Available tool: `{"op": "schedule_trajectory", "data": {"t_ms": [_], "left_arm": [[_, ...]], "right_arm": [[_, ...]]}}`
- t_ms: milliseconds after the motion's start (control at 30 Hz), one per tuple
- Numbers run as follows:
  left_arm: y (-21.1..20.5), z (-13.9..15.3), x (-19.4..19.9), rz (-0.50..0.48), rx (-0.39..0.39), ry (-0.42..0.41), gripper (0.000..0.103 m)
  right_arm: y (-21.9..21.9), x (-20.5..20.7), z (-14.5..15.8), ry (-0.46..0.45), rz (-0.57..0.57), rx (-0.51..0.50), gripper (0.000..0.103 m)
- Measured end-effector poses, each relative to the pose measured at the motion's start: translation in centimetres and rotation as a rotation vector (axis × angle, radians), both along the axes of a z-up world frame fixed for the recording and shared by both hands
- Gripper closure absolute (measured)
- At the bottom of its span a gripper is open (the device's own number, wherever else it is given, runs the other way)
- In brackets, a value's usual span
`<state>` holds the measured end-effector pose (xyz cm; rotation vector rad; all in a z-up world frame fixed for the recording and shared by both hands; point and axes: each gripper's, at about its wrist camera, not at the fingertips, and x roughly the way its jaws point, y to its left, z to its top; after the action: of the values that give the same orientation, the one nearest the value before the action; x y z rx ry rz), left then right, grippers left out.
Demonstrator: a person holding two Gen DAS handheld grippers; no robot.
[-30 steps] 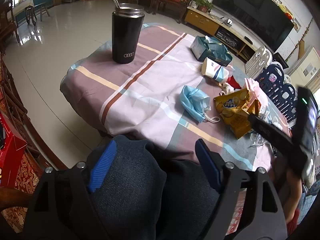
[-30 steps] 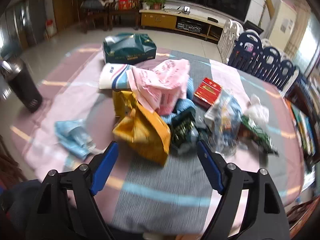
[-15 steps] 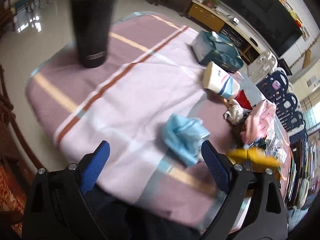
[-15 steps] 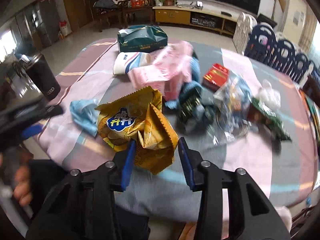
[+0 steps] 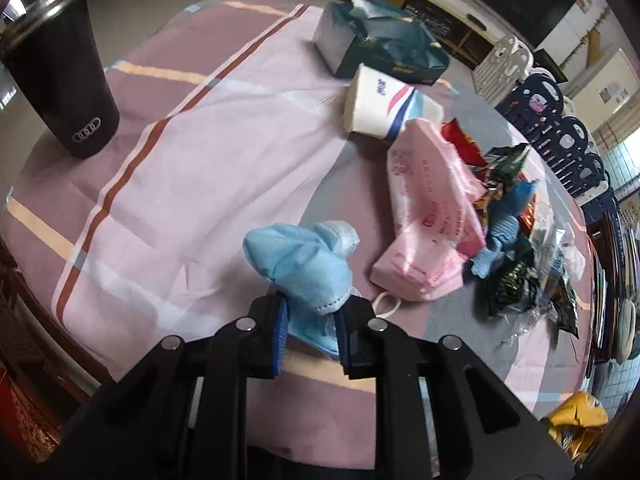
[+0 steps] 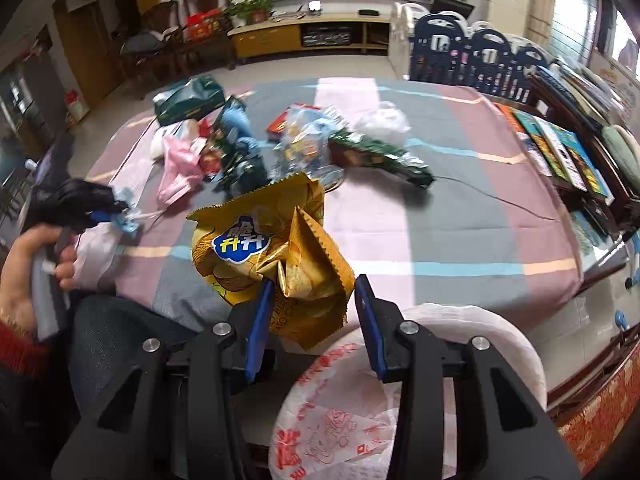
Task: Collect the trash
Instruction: 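Carry the yellow bag and blue mask to the wastebasket and release both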
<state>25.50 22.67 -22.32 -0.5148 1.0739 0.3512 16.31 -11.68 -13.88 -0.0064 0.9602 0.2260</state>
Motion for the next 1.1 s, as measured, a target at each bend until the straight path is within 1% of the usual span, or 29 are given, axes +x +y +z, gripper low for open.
{"op": "schedule_trajectory", "data": {"t_ms": [100,267,367,433,567,667,767,900,967,1100], "left_arm": [[-1.2,2.9,-2.3,-0.020,0.020,-0.082,0.082],[-4.8,8.1,-6.5,-0.040,0.122,-0.192,0.082],[-7.5,11.5,-9.6,-0.068,0.189,-0.264,0.082],[-9.5,13.7,-11.7,-0.102,0.232,-0.312,0.082],[-14.1,17.0,-15.2,-0.184,0.300,-0.390,0.082],[-17.9,18.5,-17.9,-0.254,0.328,-0.450,0.082],[-21.2,18.8,-20.4,-0.316,0.351,-0.488,0.081],[-25.7,18.0,-22.3,-0.443,0.383,-0.485,0.081],[-26.4,18.0,-22.4,-0.467,0.395,-0.489,0.081],[-26.5,18.1,-22.3,-0.468,0.387,-0.491,0.081]], "right_arm": [[-1.2,-0.5,1.8,-0.045,-0.031,0.005,0.062],[-1.8,-2.2,5.0,-0.128,-0.030,0.001,0.062],[-1.4,-3.7,6.6,-0.183,-0.018,-0.032,0.062],[-1.1,-4.6,7.6,-0.218,-0.013,-0.057,0.062],[-1.7,-7.0,10.3,-0.306,-0.015,-0.101,0.062],[-3.3,-9.0,12.1,-0.362,-0.034,-0.099,0.061],[-5.3,-10.6,13.0,-0.373,-0.056,-0.100,0.061],[-7.7,-12.2,12.6,-0.356,-0.088,-0.148,0.061],[-9.0,-12.6,12.1,-0.339,-0.118,-0.162,0.061],[-11.0,-12.1,11.0,-0.277,-0.163,-0.132,0.061]]}}
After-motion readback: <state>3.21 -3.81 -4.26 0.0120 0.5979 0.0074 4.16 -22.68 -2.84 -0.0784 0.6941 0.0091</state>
